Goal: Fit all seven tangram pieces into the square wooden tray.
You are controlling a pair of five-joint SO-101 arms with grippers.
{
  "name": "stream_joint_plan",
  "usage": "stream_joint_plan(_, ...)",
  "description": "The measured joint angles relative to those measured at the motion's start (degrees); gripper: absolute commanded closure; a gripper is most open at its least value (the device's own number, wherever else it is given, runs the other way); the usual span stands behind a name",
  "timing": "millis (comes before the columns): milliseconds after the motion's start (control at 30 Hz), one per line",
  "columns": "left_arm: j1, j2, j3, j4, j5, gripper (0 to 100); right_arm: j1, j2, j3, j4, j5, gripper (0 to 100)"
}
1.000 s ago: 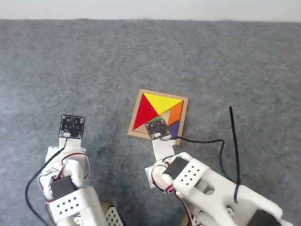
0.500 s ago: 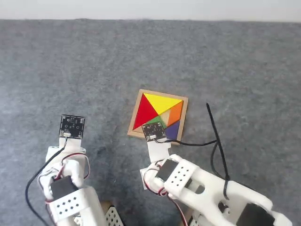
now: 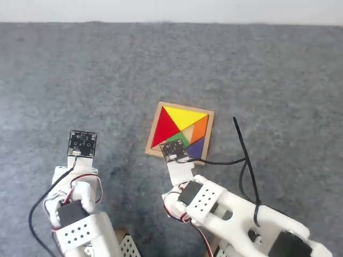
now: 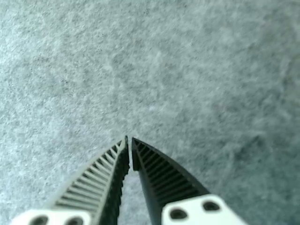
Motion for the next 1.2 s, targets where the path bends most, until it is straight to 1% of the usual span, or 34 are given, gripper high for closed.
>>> stream_joint_plan(67, 0.0, 0.0, 0.0, 0.0, 0.0, 99, 0.1, 0.0, 0.0, 0.1, 2.2, 89.2)
stream_joint_plan(367, 0.0, 0.0, 0.0, 0.0, 0.0, 99, 0.1, 0.4, -1.2, 0.9, 3.1, 89.1)
stream_joint_plan(467, 0.0, 0.0, 0.0, 0.0, 0.0, 99, -0.2, 1.8, -5.5, 5.4, 3.1, 86.8)
stream_joint_plan(533, 0.0, 0.0, 0.0, 0.0, 0.0, 99, 0.2, 2.3, -10.1, 9.5, 3.1, 80.7)
stream_joint_plan(600, 0.0, 0.0, 0.0, 0.0, 0.0, 99, 2.0, 2.3, -14.9, 14.3, 3.1, 74.3)
stream_joint_plan(633, 0.0, 0.0, 0.0, 0.0, 0.0, 99, 2.5, 2.3, -16.9, 16.7, 3.1, 72.6)
stream_joint_plan(700, 0.0, 0.0, 0.0, 0.0, 0.0, 99, 2.3, 2.3, -19.0, 21.2, 3.1, 73.5)
stream_joint_plan(767, 0.0, 0.0, 0.0, 0.0, 0.0, 99, 0.4, 2.3, -19.5, 24.5, 3.1, 77.8)
stream_joint_plan(833, 0.0, 0.0, 0.0, 0.0, 0.0, 99, -3.1, 2.3, -19.5, 26.6, 3.1, 83.1)
stream_joint_plan(933, 0.0, 0.0, 0.0, 0.0, 0.0, 99, -8.1, 2.9, -19.5, 27.3, 2.9, 87.2)
stream_joint_plan(1100, -0.1, 0.0, 0.0, 0.0, 0.0, 99, -13.1, 3.0, -16.5, 25.3, 4.8, 85.2)
stream_joint_plan(1200, 0.0, 0.0, 0.0, 0.0, 0.0, 99, -14.1, 3.0, -13.2, 21.4, 5.2, 83.2)
